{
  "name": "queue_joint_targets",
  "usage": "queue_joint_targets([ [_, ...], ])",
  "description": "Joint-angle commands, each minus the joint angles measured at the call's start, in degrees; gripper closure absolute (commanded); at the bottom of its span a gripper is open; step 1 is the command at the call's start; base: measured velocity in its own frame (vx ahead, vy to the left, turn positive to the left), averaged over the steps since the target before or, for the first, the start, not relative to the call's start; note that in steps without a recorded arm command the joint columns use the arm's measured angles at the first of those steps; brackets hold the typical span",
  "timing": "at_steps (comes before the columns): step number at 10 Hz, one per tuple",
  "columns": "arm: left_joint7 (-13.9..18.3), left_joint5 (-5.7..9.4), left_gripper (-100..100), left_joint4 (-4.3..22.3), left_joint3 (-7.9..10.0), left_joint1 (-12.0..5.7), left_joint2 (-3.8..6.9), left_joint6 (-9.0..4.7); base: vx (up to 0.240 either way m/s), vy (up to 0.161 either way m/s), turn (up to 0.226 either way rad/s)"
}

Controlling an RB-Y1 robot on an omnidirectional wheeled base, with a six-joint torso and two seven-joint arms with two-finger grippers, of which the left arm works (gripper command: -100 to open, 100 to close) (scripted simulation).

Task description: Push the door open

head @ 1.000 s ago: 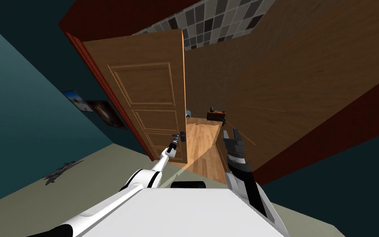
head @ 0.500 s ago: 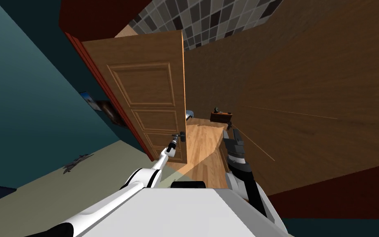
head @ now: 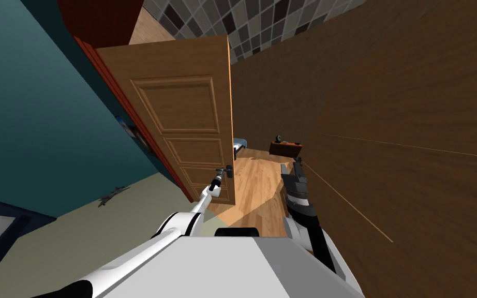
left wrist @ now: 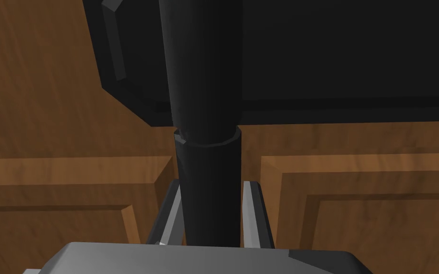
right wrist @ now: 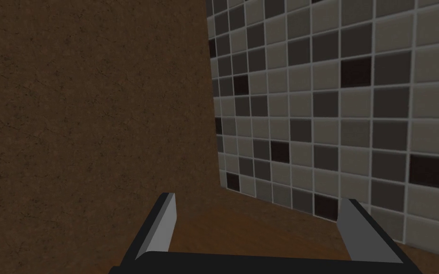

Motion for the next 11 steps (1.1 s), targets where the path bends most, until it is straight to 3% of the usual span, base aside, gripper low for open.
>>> queue_joint_targets([
  [1, -0.42, -0.07, 100, 0.32, 1.34, -0.37, 0.58, -0.45, 0.168, -0.129, 0.223],
  [7, -1.19, -0.73, 100, 0.28, 3.69, -0.47, -1.02, -0.26, 0.16, -0.167, 0.169],
  [11, -1.5, -0.99, 100, 0.26, 4.62, -0.51, -2.11, -0.18, 0.155, -0.102, 0.096],
])
